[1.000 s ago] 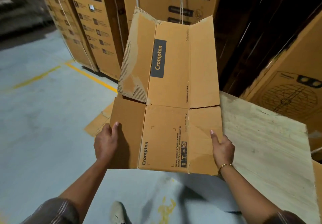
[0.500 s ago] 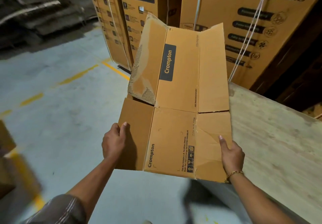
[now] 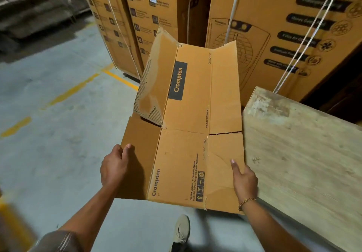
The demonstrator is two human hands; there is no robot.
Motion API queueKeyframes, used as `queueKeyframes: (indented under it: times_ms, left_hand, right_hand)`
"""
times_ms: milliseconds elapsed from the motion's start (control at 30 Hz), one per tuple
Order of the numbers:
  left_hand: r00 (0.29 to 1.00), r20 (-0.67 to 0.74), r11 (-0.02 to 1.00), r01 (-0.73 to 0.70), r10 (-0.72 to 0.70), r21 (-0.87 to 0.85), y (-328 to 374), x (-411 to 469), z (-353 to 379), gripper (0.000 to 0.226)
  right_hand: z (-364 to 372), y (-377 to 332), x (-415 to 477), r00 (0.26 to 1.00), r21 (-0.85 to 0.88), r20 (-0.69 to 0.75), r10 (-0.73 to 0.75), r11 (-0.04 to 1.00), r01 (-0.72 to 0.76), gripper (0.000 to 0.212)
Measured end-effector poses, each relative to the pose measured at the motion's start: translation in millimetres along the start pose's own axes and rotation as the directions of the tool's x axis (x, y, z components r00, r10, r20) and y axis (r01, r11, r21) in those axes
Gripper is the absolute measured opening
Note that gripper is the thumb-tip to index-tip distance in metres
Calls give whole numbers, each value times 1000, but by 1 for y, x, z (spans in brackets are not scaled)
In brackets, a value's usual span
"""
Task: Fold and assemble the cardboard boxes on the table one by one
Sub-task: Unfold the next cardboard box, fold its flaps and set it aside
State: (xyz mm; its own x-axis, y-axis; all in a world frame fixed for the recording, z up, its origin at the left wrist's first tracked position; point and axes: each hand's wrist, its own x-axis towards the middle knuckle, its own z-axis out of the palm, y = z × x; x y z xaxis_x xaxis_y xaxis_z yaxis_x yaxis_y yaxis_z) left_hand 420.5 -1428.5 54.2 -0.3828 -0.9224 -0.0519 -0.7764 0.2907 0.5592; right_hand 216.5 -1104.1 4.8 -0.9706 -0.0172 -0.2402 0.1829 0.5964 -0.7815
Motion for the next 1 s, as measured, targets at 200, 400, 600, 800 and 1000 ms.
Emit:
queueKeyframes:
  times_ms: [200, 400, 600, 800, 1000]
  left_hand:
    - [997, 72, 995, -33, 27, 94, -19, 85, 1, 52]
    - [986, 157, 987, -73, 50, 143, -28, 168, 21, 57]
    - [950, 297, 978, -146, 97, 147, -24, 264, 69, 54]
    - [905, 404, 966, -210, 134, 150, -33, 331, 123, 54]
    - [866, 477, 961, -240, 147, 138, -57, 352, 162, 54]
  right_hand:
    - [70, -34, 2, 999, -16, 2, 51, 999, -51, 46]
    - [132, -51, 11, 983, 34, -44, 180, 983, -178, 40]
    - [201, -56, 30, 926, 27, -83, 368, 930, -367, 48]
    - [250, -57, 50, 864, 52, -146, 482, 876, -480, 55]
    - [281, -32, 58, 860, 76, -164, 482, 876, -477, 51]
